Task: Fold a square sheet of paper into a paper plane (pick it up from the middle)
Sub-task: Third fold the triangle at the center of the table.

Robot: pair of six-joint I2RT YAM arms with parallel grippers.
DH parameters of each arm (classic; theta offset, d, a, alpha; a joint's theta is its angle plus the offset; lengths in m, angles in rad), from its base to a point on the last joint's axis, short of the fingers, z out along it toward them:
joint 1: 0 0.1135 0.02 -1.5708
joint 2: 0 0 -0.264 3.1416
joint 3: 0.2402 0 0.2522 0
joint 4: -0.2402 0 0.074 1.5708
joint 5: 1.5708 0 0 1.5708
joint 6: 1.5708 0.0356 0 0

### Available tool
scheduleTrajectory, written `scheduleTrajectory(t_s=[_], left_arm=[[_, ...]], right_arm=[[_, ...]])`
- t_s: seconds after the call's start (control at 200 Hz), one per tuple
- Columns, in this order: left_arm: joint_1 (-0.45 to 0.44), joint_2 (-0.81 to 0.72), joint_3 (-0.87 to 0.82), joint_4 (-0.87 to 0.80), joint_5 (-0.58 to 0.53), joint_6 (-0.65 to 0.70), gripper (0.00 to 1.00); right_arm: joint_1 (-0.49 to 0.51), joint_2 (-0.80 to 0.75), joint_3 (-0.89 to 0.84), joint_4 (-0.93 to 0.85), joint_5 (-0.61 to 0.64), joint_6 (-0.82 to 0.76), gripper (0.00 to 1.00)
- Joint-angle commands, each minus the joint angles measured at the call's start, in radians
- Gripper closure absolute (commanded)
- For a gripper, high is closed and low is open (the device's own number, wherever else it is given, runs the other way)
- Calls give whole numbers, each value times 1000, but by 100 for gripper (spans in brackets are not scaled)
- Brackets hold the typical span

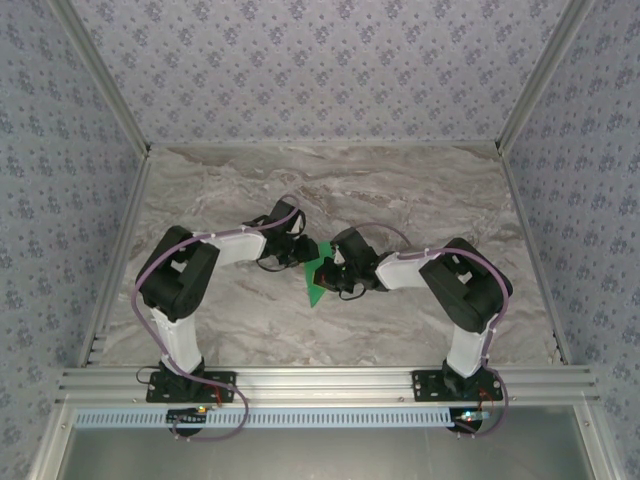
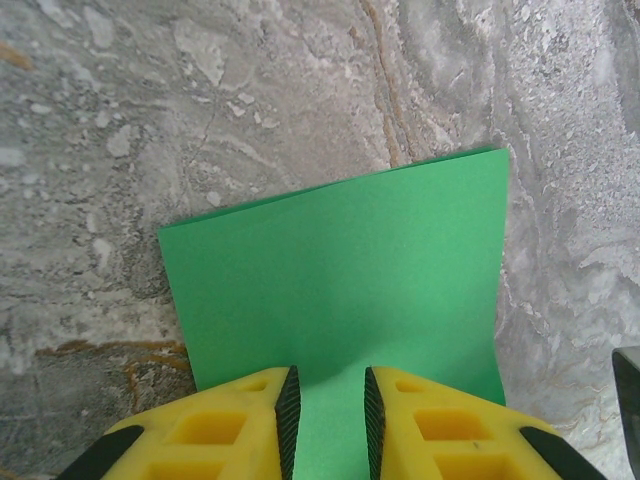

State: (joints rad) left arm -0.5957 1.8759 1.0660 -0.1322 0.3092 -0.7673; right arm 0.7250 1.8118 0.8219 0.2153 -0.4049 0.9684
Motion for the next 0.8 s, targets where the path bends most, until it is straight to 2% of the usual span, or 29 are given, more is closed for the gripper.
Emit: scheduleTrajectory(t_s=[0.0,0.794], left_arm=[[-3,29,-14,-56,-7,14,73],[-3,35,-14,-52,-7,15,73]], right_arm=[[-9,16,9,-25,68,-13,96],[13,-36,-33,-52,146,5,95]])
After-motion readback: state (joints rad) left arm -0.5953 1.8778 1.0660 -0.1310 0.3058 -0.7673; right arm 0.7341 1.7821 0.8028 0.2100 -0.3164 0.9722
